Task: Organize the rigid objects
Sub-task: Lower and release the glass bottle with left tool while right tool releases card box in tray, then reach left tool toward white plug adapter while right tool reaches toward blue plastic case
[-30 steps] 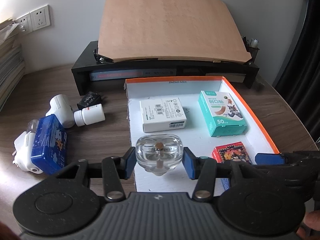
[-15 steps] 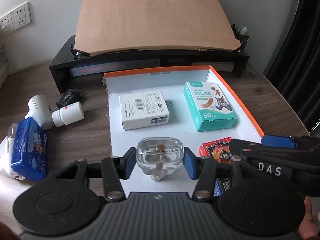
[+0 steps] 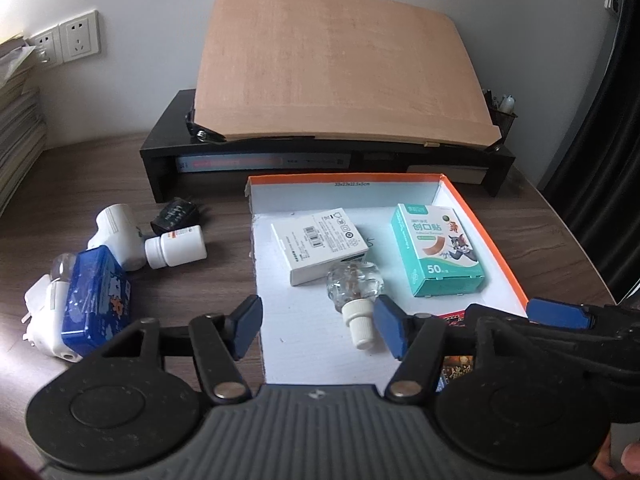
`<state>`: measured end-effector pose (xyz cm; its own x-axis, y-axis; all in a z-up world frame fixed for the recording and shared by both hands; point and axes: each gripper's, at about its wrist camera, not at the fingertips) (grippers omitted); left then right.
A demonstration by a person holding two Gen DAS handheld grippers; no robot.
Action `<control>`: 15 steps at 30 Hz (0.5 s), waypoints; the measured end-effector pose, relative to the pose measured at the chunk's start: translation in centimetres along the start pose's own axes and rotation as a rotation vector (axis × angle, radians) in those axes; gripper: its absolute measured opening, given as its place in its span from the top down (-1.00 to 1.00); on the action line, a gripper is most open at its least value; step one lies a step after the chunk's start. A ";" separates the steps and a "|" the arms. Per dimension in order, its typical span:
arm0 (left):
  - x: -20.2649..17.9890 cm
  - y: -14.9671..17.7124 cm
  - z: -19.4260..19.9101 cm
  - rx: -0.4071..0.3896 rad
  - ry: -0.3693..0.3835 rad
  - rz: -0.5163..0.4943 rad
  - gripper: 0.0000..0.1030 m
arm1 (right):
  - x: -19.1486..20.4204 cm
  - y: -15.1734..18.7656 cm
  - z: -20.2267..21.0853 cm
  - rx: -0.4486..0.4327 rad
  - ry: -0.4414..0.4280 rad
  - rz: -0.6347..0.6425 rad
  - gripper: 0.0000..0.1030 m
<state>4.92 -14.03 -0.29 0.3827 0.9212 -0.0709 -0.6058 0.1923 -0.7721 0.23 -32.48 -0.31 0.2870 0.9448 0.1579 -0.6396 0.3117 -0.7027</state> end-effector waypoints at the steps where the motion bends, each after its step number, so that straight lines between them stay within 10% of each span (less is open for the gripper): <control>1: 0.3 0.0 0.2 -0.002 -0.008 0.005 -0.28 | 0.3 0.0 0.0 0.000 -0.005 0.006 -0.41; 15: 6.6 1.2 3.5 -0.036 -0.153 0.118 -0.57 | 6.8 0.6 -0.1 0.015 -0.106 0.107 -0.55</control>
<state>4.34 -6.55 0.53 0.1983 0.9778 -0.0678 -0.6138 0.0699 -0.7863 1.90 -25.87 0.30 0.1397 0.9779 0.1556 -0.6734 0.2090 -0.7091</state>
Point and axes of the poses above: each gripper's, at about its wrist camera, not at the fingertips, and z roughly against the way its jaws point, x to its left, y to its underside, and after that the axes turned 7 degrees about -x, right-handed
